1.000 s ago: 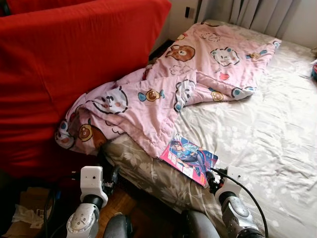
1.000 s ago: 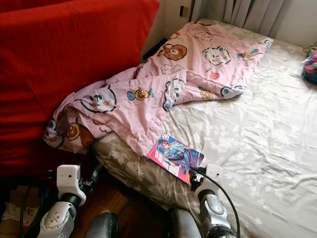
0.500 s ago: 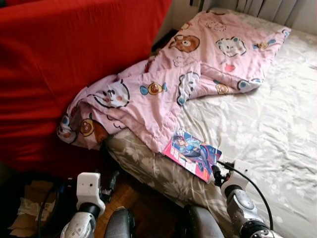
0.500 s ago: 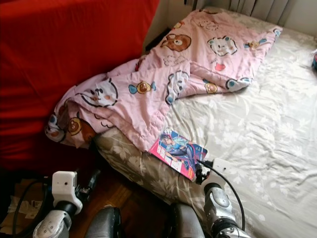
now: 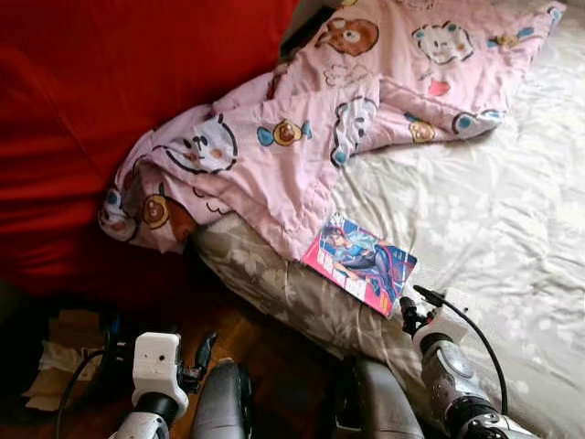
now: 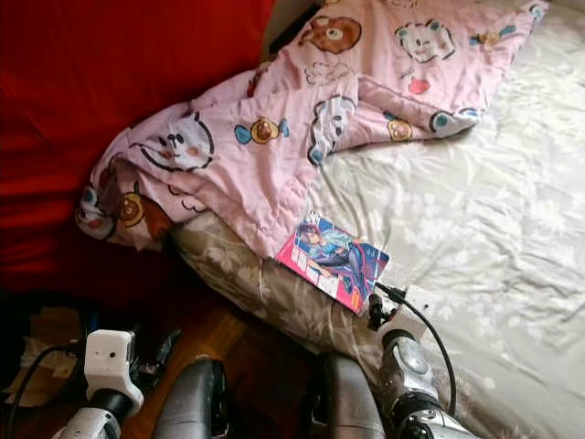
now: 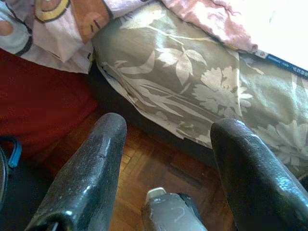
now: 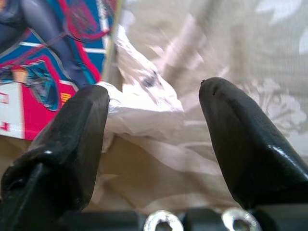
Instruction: Clean up the room
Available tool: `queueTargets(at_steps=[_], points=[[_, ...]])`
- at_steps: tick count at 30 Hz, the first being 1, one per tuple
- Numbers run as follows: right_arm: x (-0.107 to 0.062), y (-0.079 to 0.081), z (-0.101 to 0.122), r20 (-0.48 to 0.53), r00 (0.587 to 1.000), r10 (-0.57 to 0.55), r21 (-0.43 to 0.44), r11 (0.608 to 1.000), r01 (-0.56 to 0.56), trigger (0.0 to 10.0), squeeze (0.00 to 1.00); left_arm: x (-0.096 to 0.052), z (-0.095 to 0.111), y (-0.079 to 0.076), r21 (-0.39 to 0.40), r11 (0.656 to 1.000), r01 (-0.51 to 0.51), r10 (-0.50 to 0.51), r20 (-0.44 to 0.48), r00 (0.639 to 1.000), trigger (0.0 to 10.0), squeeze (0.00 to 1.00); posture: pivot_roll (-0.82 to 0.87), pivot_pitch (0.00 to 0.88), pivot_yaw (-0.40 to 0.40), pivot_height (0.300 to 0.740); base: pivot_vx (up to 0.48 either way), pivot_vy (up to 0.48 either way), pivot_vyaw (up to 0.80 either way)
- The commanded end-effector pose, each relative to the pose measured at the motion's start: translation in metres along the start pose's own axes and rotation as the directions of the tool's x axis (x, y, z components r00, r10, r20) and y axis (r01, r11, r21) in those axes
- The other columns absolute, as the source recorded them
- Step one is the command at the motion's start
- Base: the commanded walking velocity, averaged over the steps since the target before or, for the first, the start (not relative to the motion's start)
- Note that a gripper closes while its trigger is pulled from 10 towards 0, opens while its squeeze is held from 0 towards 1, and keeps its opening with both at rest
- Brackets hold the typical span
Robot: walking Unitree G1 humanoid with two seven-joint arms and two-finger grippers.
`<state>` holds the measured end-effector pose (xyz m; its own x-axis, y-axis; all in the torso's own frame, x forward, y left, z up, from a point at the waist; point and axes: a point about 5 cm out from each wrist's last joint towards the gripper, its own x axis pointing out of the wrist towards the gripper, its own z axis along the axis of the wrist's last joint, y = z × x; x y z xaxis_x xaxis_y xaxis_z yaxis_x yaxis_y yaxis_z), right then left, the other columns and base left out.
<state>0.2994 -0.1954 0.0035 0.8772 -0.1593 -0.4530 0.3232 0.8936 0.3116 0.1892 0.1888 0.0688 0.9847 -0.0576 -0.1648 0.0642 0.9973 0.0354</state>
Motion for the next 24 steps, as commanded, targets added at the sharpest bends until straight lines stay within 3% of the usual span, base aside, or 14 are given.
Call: queueTargets(at_steps=[1, 10, 18, 19, 20, 24], points=[[-0.002, -0.003, -0.009, -0.035, 0.999, -0.011, 0.039, 0.999, 0.012, 10.0, 0.0, -0.009, -0.005, -0.001, 0.003, 1.0, 0.012, -0.012, -0.042, 0.999, 10.0, 0.0, 0.15, 0.406, 0.006, 0.624, 0.0, 0.0, 0.0], [-0.002, 0.011, -0.008, -0.003, 0.998, 0.062, 0.09, 0.994, -0.061, 10.0, 0.0, -0.023, -0.001, -0.003, 0.035, 0.999, 0.026, -0.024, -0.068, 0.997, 10.0, 0.0, 0.18, 0.44, 0.017, 0.624, 0.0, 0.0, 0.0], [-0.002, 0.015, -0.009, -0.003, 0.996, 0.09, 0.093, 0.992, -0.09, 10.0, 0.0, -0.026, -0.001, -0.004, 0.039, 0.999, 0.025, -0.022, -0.077, 0.997, 10.0, 0.0, 0.18, 0.445, 0.017, 0.624, 0.0, 0.0, 0.0], [-0.002, 0.015, -0.008, 0.004, 0.996, 0.092, 0.093, 0.991, -0.092, 3.0, 0.0, -0.027, -0.002, -0.004, 0.038, 0.999, 0.025, -0.022, -0.08, 0.997, 10.0, 0.0, 0.18, 0.445, 0.017, 0.624, 0.0, 0.0, 0.0], [-0.002, 0.015, -0.008, 0.007, 0.996, 0.093, 0.094, 0.991, -0.093, 0.0, 0.0, -0.027, -0.002, -0.004, 0.037, 0.999, 0.026, -0.022, -0.082, 0.996, 10.0, 0.0, 0.18, 0.445, 0.017, 0.624, 0.0, 0.0, 0.0], [-0.003, 0.013, -0.009, 0.014, 0.996, 0.091, 0.095, 0.991, -0.092, 0.0, 0.0, -0.029, -0.002, -0.006, 0.038, 0.999, 0.029, -0.025, -0.086, 0.996, 10.0, 0.0, 0.17, 0.445, 0.013, 0.624, 0.0, 0.0, 0.0]])
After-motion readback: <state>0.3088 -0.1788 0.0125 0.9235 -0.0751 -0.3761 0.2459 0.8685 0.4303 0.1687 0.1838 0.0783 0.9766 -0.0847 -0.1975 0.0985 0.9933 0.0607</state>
